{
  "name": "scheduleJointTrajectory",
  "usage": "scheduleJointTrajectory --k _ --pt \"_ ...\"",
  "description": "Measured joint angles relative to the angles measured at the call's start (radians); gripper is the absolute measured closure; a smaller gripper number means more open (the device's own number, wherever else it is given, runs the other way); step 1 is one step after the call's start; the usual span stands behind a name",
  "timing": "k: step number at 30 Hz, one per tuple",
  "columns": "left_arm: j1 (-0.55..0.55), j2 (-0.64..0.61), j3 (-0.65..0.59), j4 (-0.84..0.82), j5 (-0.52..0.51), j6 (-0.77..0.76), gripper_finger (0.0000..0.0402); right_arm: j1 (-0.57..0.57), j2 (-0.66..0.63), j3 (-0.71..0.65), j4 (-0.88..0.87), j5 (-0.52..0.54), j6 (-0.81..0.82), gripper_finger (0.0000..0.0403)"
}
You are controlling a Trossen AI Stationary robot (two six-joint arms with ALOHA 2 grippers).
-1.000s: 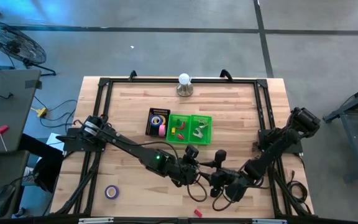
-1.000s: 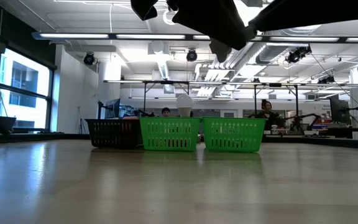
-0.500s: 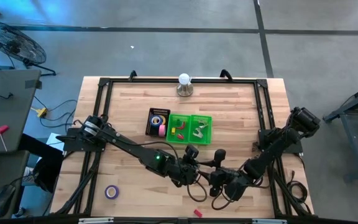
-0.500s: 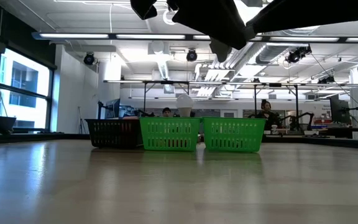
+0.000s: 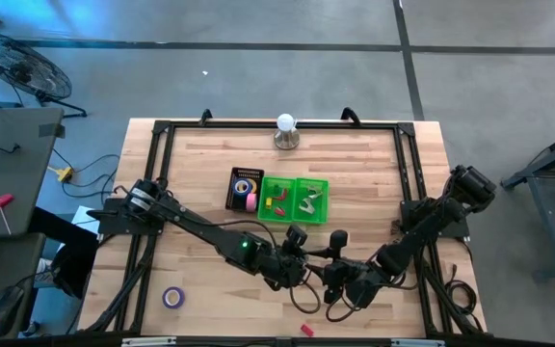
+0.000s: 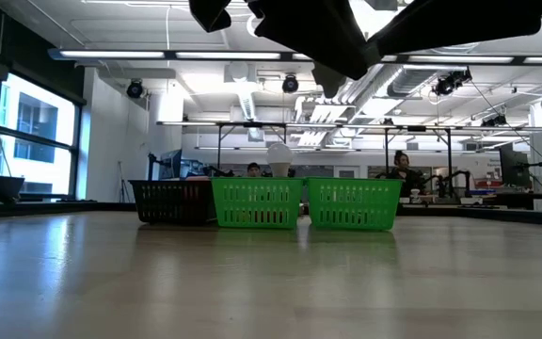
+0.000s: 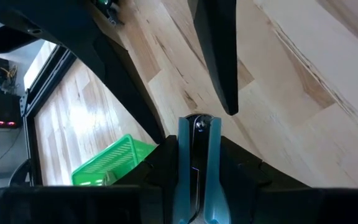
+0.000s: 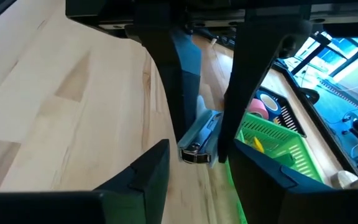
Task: Pick and place Stapler, Stapler remover, tape
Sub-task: Put the blue staple remover into the right green bin
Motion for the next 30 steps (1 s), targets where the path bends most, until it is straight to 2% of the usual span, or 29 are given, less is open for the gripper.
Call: scheduleJointTrajectory --k 9,24,30 --pt "-0.001 0.0 0.0 0.005 -0.048 -0.023 0.0316 0.0 -0.001 0.0 0.0 -0.023 0.023 0.0247" --pt "0.0 0.002 -0.002 0.061 -0.036 -0.034 0.0316 0.002 -0.001 0.0 -0.001 -0.028 0.023 0.0248" --pt "0.0 0.002 -0.002 0.08 -0.039 -0.069 0.0316 0.002 -0.002 0.0 -0.003 0.006 0.023 0.0258"
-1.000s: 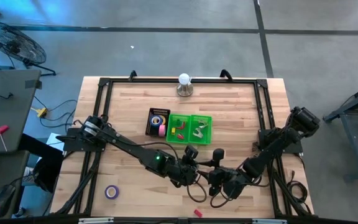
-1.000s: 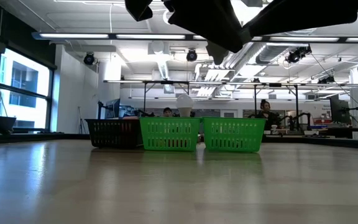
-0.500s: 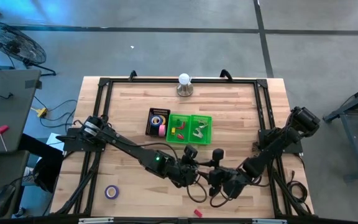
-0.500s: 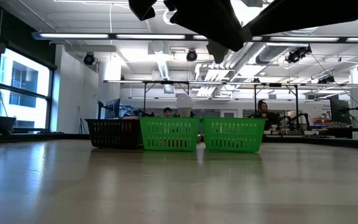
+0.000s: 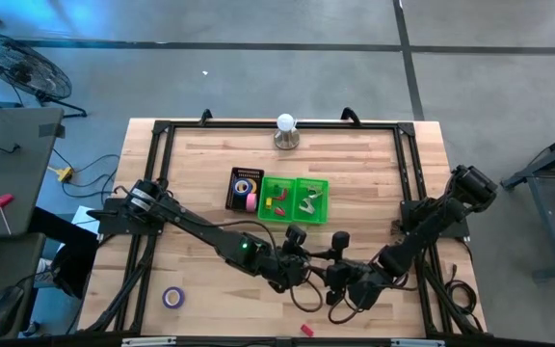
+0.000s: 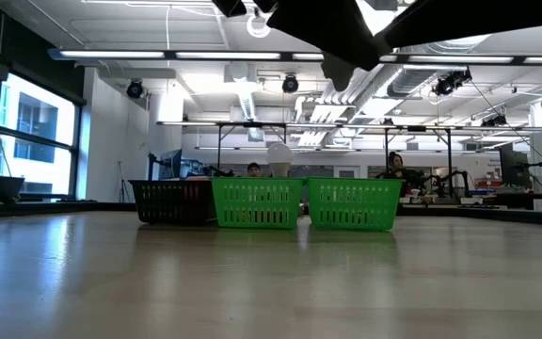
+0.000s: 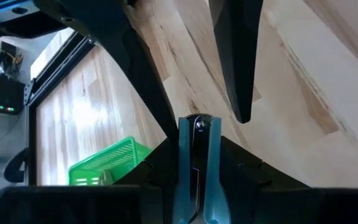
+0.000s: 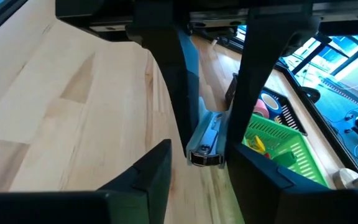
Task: Pick and place Stapler, Stapler remover, tape
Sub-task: Put the blue staple remover into the right green bin
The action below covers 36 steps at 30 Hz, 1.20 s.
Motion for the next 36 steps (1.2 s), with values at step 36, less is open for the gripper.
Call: scheduleJointTrajectory --k 36 --pt "-0.019 0.0 0.0 0.069 0.055 -0.184 0.0316 0.02 0.001 0.0 0.002 0.078 -0.034 0.0264"
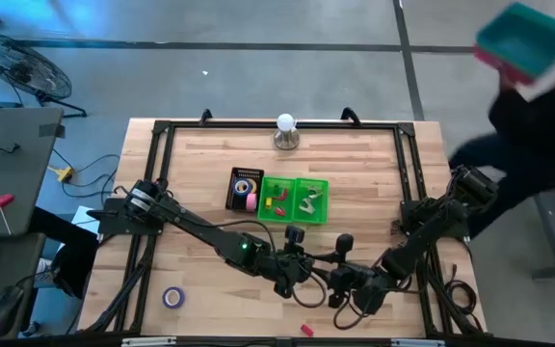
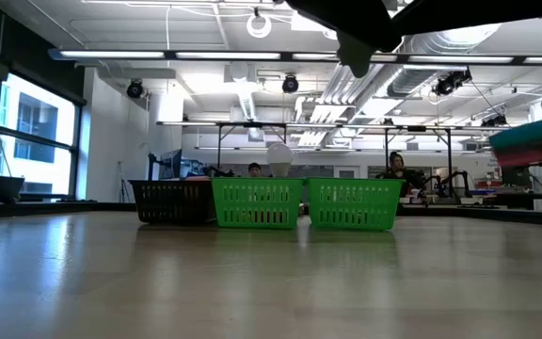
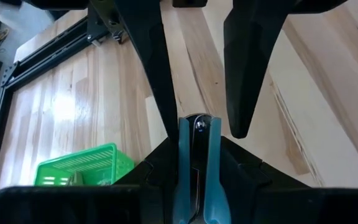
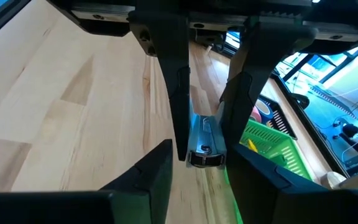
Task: Pick and place Stapler, Stapler remover, tape
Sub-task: Put the blue staple remover into the right green bin
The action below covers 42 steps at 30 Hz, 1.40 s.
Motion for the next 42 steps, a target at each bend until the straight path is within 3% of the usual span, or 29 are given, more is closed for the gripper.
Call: scheduleJointTrajectory --k 11,24,33,37,42 --pt "-0.002 0.0 0.0 -0.002 0.014 0.018 0.0316 0.007 0.001 0.0 0.003 0.001 0.001 0.033" --pt "-0.001 0.0 0.002 -0.028 0.014 0.001 0.0314 0.007 0.001 0.0 0.0 -0.002 0.008 0.0332" --pt "-0.002 -0.011 0.012 0.047 0.0 -0.027 0.0126 -0.002 0.004 0.0 -0.003 -0.005 0.008 0.0339" --pt "-0.002 -0.003 0.006 0.041 -0.091 -0.028 0.0092 -0.003 0.004 0.0 -0.013 0.0 0.02 0.0339" --pt "-0.003 -0.003 0.007 0.039 -0.169 -0.032 0.0089 -0.003 0.002 0.0 -0.112 0.107 0.072 0.0339"
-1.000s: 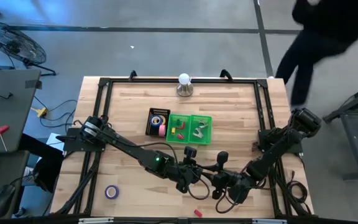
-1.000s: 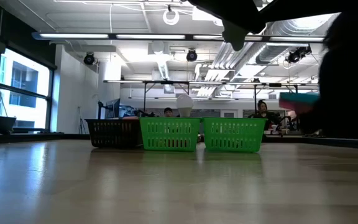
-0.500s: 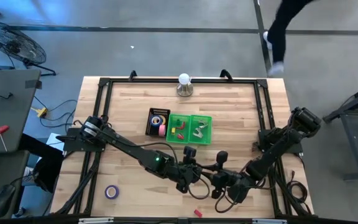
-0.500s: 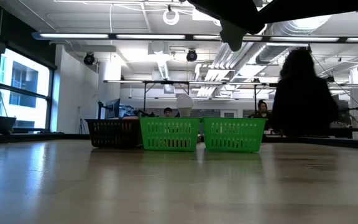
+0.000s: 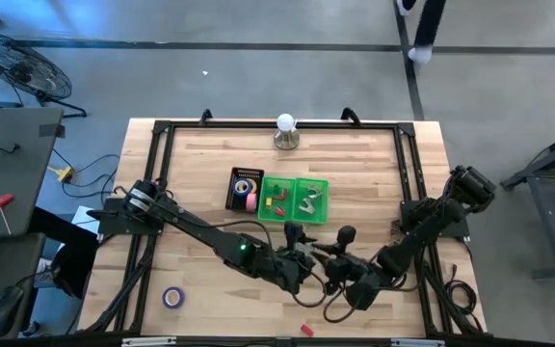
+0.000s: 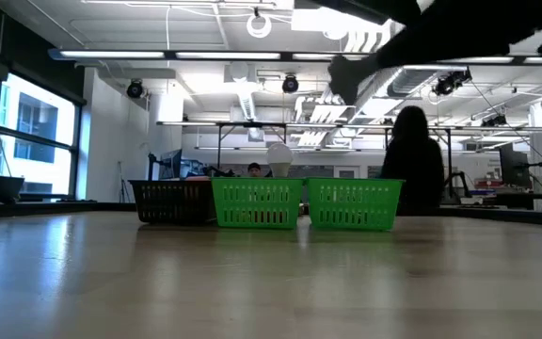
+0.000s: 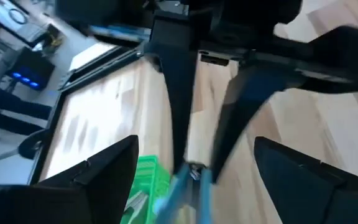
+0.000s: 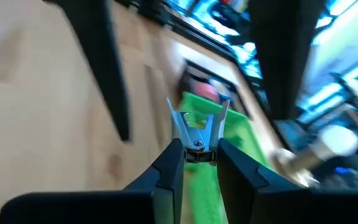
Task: Pick and place Stapler, Stapler remover, tape
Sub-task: Put the blue staple remover into the right green bin, then put the black staple remover into the right green bin
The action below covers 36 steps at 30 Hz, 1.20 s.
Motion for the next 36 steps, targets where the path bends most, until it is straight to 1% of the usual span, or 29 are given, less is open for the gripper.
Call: scheduleJointTrajectory --k 2,4,9,11,14,17,24,28,30,32,36 --pt "-0.004 0.0 0.0 0.0 -0.009 -0.002 0.0093 0.001 0.0 0.0 -0.069 0.05 0.056 0.0339" --pt "-0.006 0.0 -0.001 -0.011 -0.034 -0.002 0.0097 -0.004 0.0 0.0 -0.153 0.076 0.137 0.0339" --pt "-0.006 0.0 -0.002 -0.047 -0.089 -0.003 0.0107 -0.04 0.0 0.0 -0.346 0.068 0.39 0.0339" --pt "-0.005 0.0 -0.002 -0.057 -0.097 -0.009 0.011 -0.056 0.0 0.0 -0.389 0.052 0.454 0.0337" --pt "-0.004 0.0 -0.002 -0.062 -0.096 -0.029 0.0113 -0.083 0.0 0.0 -0.409 0.027 0.479 0.0333" --pt "-0.005 0.0 -0.002 -0.063 -0.093 -0.029 0.0113 -0.117 0.0 0.0 -0.413 -0.009 0.458 0.0341" --pt "-0.004 0.0 -0.003 -0.073 -0.093 -0.029 0.0113 -0.216 -0.001 0.0 -0.48 -0.037 0.459 0.0341" --pt "-0.005 0.002 -0.004 -0.085 -0.093 -0.029 0.0113 -0.279 -0.002 0.0 -0.487 -0.122 0.461 0.0338" --pt "-0.005 0.002 -0.004 -0.089 -0.093 -0.029 0.0113 -0.302 -0.002 0.0 -0.485 -0.156 0.461 0.0313" --pt "-0.004 0.002 -0.004 -0.091 -0.092 -0.029 0.0113 -0.315 -0.002 0.0 -0.479 -0.181 0.46 0.0273" --pt "-0.004 0.002 -0.004 -0.106 -0.092 -0.049 0.0113 -0.316 -0.002 0.0 -0.472 -0.183 0.454 0.0198"
